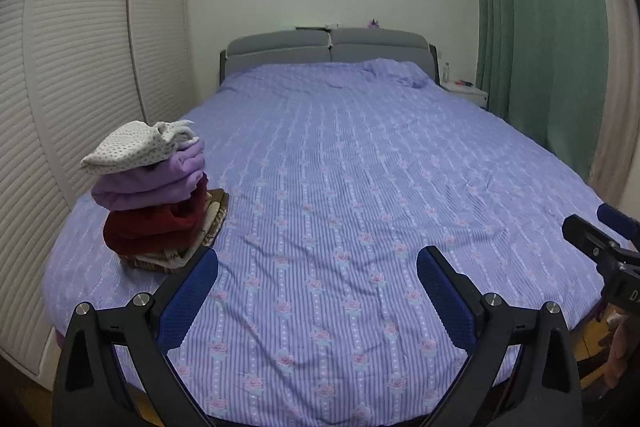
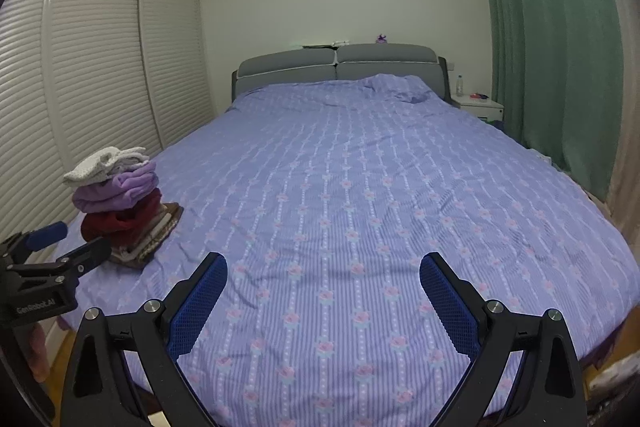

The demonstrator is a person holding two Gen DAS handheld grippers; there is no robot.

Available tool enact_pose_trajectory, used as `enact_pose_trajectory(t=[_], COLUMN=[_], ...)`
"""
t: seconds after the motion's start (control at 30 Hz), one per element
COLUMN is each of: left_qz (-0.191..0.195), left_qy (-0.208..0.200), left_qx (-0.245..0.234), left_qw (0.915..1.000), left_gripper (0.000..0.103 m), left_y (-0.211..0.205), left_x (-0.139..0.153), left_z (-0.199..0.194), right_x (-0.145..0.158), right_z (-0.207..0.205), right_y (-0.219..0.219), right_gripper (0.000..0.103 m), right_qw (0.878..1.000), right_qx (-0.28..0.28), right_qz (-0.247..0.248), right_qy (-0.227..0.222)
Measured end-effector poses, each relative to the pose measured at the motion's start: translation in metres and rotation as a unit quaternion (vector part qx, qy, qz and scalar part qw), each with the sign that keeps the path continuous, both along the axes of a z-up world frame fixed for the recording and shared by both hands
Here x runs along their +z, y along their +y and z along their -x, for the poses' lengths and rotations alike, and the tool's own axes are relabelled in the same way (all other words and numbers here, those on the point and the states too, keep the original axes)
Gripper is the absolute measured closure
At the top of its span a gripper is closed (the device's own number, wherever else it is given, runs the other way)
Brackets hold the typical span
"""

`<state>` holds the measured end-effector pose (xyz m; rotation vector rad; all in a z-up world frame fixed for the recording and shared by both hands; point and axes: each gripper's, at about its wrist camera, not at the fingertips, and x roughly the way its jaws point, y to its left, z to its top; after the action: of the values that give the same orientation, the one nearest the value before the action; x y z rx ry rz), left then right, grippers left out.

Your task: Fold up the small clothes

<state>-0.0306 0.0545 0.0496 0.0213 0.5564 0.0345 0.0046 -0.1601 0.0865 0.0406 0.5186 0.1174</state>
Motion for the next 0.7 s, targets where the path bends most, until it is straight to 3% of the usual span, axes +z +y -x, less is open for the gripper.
enact_pose_trajectory(t=[0.7], left_qz=[-0.009], left_qy=[-0.014], left_qx=[-0.017], left_qw=[0.9997], left_gripper=[0.001], left_y=[-0.010], left_x=[-0.002], left_z=[0.010], right_x=[-0.004], right_z=[0.016], right_y=[-0.003], right_gripper=[0.005], right_qw=[1.000], right_qx=[-0.005], right_qz=[0.005], right_qy=[-0.003])
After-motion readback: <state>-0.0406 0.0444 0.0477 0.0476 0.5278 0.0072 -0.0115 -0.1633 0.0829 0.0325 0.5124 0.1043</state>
